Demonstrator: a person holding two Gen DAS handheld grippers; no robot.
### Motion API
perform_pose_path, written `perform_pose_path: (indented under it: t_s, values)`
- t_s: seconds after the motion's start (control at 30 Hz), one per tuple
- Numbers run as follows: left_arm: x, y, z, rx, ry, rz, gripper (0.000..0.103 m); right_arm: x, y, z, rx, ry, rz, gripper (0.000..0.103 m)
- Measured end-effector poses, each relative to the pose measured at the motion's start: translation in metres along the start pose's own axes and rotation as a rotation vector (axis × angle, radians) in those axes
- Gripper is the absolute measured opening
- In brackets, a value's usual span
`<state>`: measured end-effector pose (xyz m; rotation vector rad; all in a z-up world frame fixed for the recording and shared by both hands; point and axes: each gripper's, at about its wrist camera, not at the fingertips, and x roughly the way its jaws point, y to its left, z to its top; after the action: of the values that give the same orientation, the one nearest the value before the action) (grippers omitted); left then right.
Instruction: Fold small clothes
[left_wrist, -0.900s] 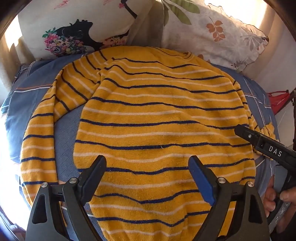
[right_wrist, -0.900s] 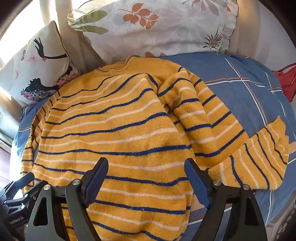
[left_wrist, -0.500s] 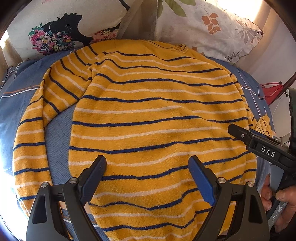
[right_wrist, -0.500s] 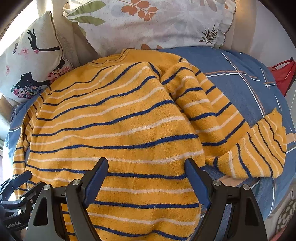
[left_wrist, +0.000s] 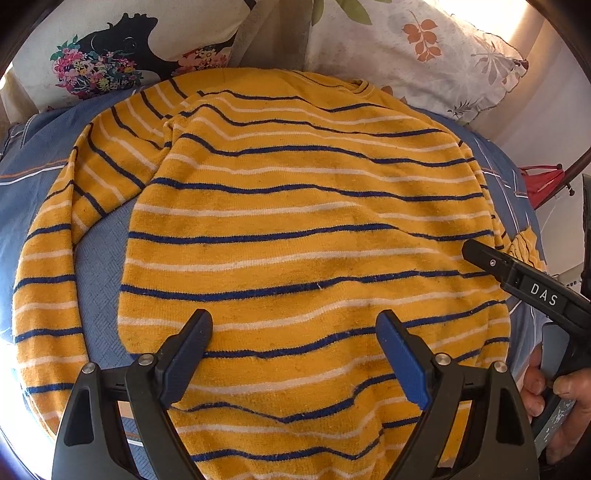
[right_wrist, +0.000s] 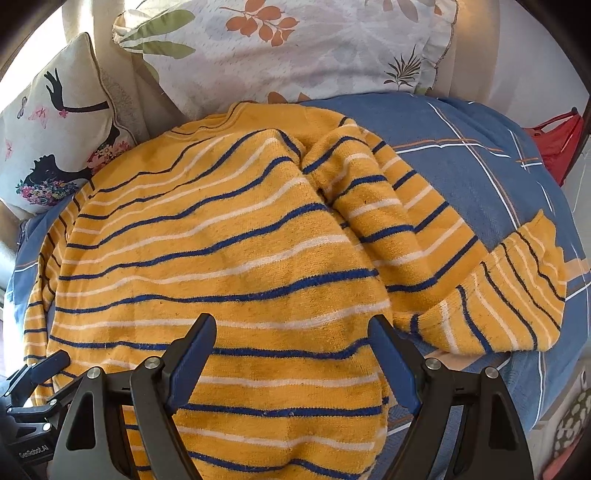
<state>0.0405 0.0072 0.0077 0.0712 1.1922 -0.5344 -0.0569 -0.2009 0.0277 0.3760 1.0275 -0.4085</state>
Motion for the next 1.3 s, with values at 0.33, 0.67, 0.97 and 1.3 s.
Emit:
perform_pose_path:
  t_s: [0.33, 0.67, 0.97, 1.3]
  values:
    - [-0.01, -0.022, -0.002, -0.085, -0.042, 0.084, 0.09, 0.001, -0.04, 0.038, -0.027, -0.048, 0.051, 0.088]
    - [-0.008, -0.033, -0.018, -0.18, -0.051, 0.142, 0.09, 0.06, -0.119, 0.099, -0.004, -0.025, 0.011, 0.088]
    - [-0.005, -0.038, -0.019, -0.229, -0.065, 0.181, 0.09, 0.08, -0.12, 0.107, -0.105, 0.015, 0.1, 0.008]
    - [-0.001, -0.037, -0.019, -0.233, -0.067, 0.197, 0.09, 0.073, -0.134, 0.142, -0.051, -0.09, -0.157, 0.031]
